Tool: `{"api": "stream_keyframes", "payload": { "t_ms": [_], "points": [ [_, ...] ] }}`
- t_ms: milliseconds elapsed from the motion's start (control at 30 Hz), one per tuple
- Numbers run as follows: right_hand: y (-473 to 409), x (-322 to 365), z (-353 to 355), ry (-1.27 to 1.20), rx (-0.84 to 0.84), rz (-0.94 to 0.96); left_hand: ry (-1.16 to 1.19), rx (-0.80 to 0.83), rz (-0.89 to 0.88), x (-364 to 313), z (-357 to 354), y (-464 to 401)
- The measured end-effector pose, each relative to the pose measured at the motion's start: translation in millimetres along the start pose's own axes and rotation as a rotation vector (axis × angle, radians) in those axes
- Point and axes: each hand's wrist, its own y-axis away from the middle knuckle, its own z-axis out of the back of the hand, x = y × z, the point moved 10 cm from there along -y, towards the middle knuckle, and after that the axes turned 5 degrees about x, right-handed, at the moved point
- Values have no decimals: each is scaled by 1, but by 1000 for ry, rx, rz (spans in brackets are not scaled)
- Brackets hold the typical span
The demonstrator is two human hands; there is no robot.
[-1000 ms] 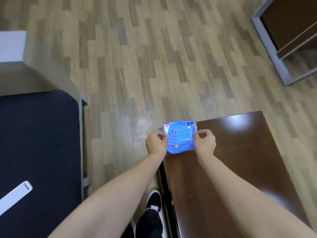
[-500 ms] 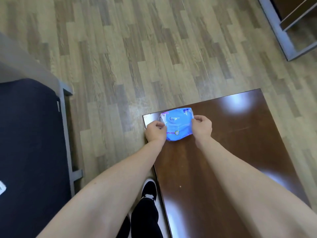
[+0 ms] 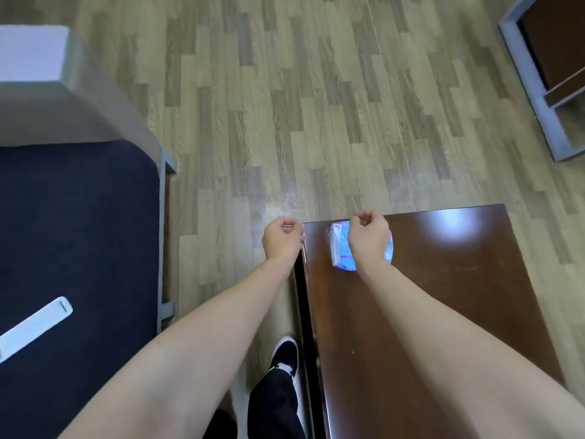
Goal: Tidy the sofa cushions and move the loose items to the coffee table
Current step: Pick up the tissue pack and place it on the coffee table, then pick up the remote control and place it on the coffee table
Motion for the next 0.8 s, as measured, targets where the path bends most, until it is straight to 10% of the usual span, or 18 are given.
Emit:
{"api": "stream_keyframes", "payload": {
  "t_ms": [367,800],
  "points": [
    [185,155,-237,8,521,267,211,-456,-45,-23,329,28],
    [396,146,-455,550,963,585,518,-795,210,128,577,91]
  ]
}}
